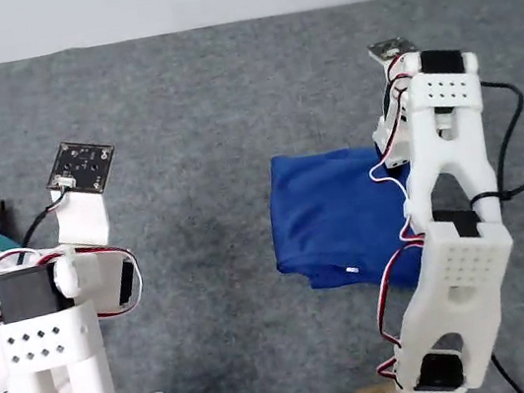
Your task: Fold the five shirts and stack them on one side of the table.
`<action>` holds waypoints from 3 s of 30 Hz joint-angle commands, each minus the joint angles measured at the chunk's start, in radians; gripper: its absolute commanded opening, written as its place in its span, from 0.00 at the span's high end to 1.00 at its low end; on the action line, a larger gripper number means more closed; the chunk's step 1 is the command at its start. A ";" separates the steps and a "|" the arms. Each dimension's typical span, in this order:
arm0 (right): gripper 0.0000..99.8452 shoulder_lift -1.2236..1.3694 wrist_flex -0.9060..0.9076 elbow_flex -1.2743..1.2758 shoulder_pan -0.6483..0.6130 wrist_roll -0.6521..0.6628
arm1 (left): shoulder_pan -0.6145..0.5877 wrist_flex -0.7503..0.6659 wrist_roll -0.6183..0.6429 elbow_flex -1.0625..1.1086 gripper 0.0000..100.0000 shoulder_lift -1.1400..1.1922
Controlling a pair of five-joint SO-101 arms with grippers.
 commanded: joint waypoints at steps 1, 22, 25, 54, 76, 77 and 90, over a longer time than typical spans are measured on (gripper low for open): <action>0.87 0.004 -0.045 -0.057 -0.010 -0.009 | -0.002 0.018 -0.008 -0.004 0.99 -0.014; 0.99 -0.150 -0.070 -0.057 -0.012 0.002 | 0.003 0.018 -0.008 -0.002 0.99 -0.014; 0.99 -0.160 -0.111 -0.057 -0.010 0.025 | 0.003 0.018 -0.008 -0.002 0.99 -0.014; 0.99 -0.357 0.165 0.035 -0.159 -0.026 | -0.002 0.018 -0.008 -0.001 0.99 -0.020; 0.99 -0.858 0.077 0.852 -0.093 0.101 | -0.003 0.018 -0.008 -0.002 0.99 -0.015; 0.99 -0.862 0.058 0.882 -0.101 0.107 | -0.003 0.018 -0.008 -0.002 0.99 -0.014; 0.99 -0.863 -0.216 1.129 -0.384 0.069 | -0.362 0.017 -0.121 -0.002 0.99 -0.017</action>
